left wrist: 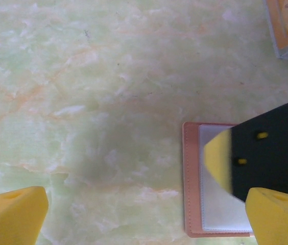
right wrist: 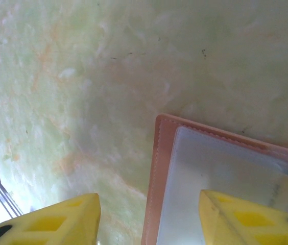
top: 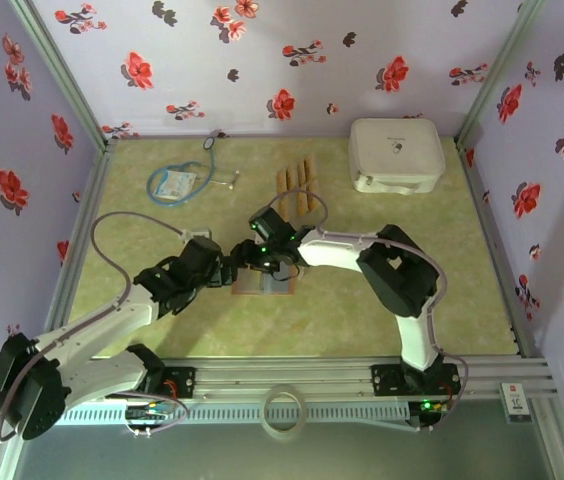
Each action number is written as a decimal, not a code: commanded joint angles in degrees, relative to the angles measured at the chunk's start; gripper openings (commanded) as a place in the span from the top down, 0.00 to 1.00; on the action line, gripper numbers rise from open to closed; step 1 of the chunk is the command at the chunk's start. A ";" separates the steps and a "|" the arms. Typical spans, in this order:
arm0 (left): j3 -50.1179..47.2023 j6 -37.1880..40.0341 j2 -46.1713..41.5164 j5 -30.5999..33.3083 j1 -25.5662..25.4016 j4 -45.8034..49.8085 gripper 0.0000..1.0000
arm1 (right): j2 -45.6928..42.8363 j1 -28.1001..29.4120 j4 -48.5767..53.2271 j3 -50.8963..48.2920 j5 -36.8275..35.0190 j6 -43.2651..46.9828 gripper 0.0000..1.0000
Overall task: Put the credit cards into the card holder
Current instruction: Flip over the card slot in the card holder, then move the card holder to the center of the table.
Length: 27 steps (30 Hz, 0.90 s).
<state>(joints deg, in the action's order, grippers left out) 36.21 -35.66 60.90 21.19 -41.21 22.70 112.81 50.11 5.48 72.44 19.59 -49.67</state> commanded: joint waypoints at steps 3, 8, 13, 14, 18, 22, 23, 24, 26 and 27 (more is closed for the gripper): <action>0.62 0.66 3.43 -0.18 0.56 -1.84 0.00 | -11.46 -2.68 9.50 -2.19 -7.73 6.03 0.46; 2.00 1.50 7.36 -0.58 0.61 -3.24 0.00 | -19.06 -5.28 18.42 -7.65 -18.49 10.61 0.44; 3.47 2.09 10.85 -0.80 0.59 -4.65 0.00 | -20.68 -7.28 20.75 -12.39 -21.38 12.43 0.40; 3.80 2.17 11.42 -0.86 0.60 -4.60 0.00 | -20.34 -7.36 20.43 -12.93 -21.04 12.55 0.40; 4.91 2.52 13.24 -0.92 0.59 -4.83 0.00 | -18.04 -7.31 17.60 -15.10 -19.13 12.41 0.43; 5.71 2.86 14.59 -0.99 0.60 -4.66 0.00 | -16.50 -7.33 16.02 -16.32 -18.76 12.45 0.64; 5.87 2.88 14.79 -1.04 0.55 -4.64 0.00 | -16.48 -7.41 15.83 -16.45 -18.89 12.49 0.70; 5.98 2.84 14.94 -1.13 0.61 -4.60 0.00 | -16.56 -7.64 15.77 -16.80 -19.06 12.72 0.78; 6.06 2.79 15.49 -1.32 0.61 -4.70 0.00 | -16.97 -8.19 15.86 -17.38 -19.25 13.22 0.90; 6.07 2.71 15.60 -1.47 0.55 -4.74 0.00 | -17.46 -8.63 16.00 -17.78 -19.26 13.52 0.95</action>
<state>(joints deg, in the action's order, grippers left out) 40.80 -33.91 75.61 20.27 -41.06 18.06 96.03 42.46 22.15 55.64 1.41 -36.97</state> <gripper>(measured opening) 0.996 0.073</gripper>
